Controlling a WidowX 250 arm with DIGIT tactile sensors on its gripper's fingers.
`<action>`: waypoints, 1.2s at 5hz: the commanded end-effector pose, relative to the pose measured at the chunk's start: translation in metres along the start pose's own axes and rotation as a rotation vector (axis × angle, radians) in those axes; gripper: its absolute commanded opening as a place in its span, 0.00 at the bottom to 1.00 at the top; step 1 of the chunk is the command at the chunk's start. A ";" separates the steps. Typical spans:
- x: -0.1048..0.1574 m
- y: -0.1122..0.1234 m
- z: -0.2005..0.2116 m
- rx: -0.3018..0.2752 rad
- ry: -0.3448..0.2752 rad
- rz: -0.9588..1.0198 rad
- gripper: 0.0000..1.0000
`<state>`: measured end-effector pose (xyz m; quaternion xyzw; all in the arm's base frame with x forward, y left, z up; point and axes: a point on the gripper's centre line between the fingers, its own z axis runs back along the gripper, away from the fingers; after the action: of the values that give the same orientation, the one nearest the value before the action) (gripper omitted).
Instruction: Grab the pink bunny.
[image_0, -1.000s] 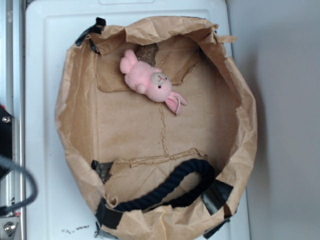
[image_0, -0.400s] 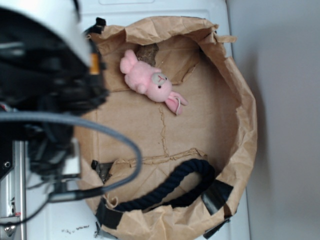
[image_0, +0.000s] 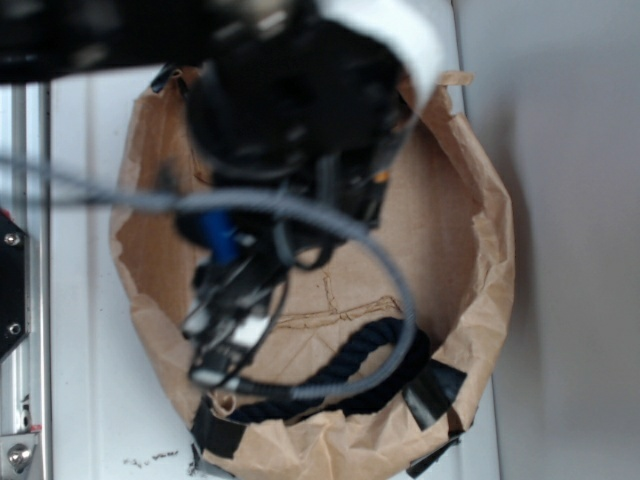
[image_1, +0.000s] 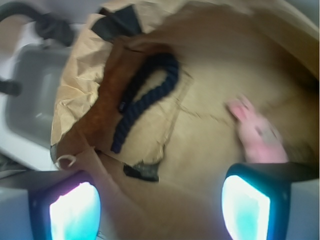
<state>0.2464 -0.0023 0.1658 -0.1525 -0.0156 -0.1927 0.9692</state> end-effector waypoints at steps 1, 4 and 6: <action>0.004 -0.007 0.015 0.016 -0.053 -0.024 1.00; 0.004 -0.007 0.015 0.016 -0.053 -0.024 1.00; 0.044 0.036 -0.012 0.081 -0.084 -0.076 1.00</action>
<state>0.2975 0.0142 0.1282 -0.1282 -0.0389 -0.2100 0.9685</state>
